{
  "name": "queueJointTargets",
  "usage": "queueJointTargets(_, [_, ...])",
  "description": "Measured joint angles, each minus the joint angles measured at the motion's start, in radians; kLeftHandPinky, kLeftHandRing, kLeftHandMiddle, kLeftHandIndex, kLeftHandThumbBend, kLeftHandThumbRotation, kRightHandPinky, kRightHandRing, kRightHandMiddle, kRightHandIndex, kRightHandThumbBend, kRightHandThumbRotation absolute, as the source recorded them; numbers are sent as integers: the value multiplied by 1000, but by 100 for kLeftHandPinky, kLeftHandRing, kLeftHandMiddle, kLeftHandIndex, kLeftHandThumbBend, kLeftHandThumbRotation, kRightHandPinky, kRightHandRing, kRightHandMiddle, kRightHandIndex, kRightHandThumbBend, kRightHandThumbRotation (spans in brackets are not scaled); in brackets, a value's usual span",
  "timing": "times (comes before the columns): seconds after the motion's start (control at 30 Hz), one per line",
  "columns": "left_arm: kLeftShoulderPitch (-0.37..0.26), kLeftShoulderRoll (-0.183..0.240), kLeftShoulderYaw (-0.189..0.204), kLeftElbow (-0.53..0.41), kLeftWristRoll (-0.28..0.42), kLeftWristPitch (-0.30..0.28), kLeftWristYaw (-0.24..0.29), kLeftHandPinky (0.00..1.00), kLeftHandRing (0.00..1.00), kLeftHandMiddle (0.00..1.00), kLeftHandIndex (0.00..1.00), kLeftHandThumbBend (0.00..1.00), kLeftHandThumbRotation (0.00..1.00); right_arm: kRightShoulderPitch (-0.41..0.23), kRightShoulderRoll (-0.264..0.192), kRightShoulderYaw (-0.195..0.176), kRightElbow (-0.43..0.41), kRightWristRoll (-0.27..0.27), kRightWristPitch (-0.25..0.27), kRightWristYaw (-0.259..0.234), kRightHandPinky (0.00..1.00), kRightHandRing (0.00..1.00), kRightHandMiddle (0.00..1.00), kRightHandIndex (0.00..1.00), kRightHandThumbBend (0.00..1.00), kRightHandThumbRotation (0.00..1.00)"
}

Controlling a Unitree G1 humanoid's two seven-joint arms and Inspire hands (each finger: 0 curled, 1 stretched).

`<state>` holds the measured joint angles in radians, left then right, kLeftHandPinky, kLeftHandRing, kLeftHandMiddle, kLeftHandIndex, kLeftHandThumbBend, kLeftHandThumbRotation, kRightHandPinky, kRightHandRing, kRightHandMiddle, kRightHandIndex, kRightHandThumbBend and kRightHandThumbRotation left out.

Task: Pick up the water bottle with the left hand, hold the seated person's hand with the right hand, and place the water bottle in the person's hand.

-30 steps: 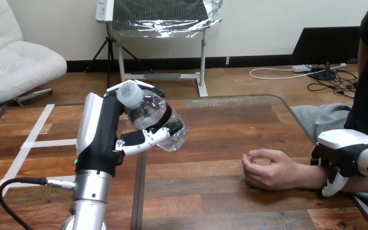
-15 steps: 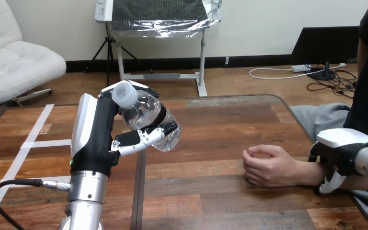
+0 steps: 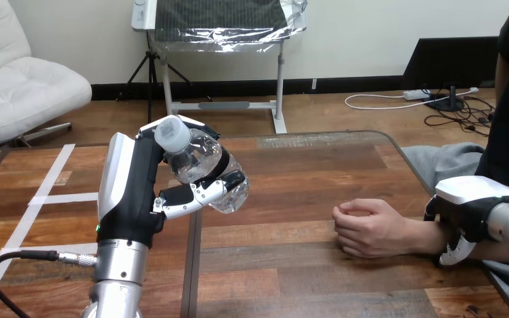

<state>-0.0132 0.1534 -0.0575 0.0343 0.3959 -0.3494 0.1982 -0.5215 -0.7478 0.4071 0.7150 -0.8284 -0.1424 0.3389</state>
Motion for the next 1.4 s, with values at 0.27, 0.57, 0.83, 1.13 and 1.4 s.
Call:
queueJointTargets(0.27, [4, 0, 0, -9, 3, 2, -1, 34, 36, 41, 51, 56, 0, 0, 1, 12, 0, 1, 5, -5, 46, 54, 61, 66, 65, 6])
queueJointTargets(0.57, [5, 0, 0, -30, 6, 17, -2, 33, 35, 41, 51, 56, 0, 0, 1, 14, -2, 3, 7, -5, 47, 56, 63, 69, 64, 7])
queueJointTargets(0.83, [5, 0, 0, -33, 5, 18, -2, 34, 35, 41, 51, 56, 0, 0, 1, 20, -9, 2, 19, -3, 48, 57, 65, 71, 64, 8])
queueJointTargets(1.13, [5, 0, 0, -33, 5, 18, -3, 34, 36, 41, 51, 56, 0, 0, 1, 22, -9, 2, 19, -4, 49, 58, 65, 69, 64, 7])
queueJointTargets(1.4, [5, 0, 0, -33, 3, 18, -10, 35, 36, 41, 51, 56, 0, 0, 1, 28, -10, -1, 25, -6, 53, 65, 69, 67, 63, 7])
